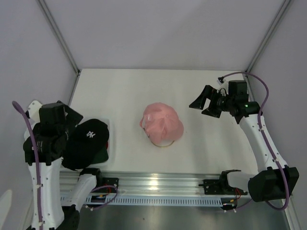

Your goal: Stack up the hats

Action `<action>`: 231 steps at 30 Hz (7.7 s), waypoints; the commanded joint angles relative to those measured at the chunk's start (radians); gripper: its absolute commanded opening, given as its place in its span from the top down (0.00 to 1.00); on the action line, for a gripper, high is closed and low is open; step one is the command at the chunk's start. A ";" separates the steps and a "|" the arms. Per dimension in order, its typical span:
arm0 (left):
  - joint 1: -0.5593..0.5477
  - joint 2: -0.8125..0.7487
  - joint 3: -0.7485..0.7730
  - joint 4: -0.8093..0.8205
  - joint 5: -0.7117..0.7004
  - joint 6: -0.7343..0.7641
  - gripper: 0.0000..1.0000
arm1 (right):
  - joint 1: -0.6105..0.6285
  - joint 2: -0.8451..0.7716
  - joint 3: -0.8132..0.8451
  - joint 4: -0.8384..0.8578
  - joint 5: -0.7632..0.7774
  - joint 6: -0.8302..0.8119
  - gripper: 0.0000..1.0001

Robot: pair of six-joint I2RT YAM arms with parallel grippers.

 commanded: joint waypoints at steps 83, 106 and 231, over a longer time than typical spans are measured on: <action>-0.322 0.637 0.689 0.303 0.606 0.319 0.66 | 0.358 0.136 0.207 0.680 -0.071 0.510 1.00; 0.028 0.383 -0.153 0.675 0.975 0.091 0.11 | 0.306 -0.082 -0.066 0.916 -0.059 0.685 1.00; -0.460 0.611 0.057 0.278 0.153 0.267 0.99 | -0.190 -0.469 -0.829 0.821 -0.303 0.603 1.00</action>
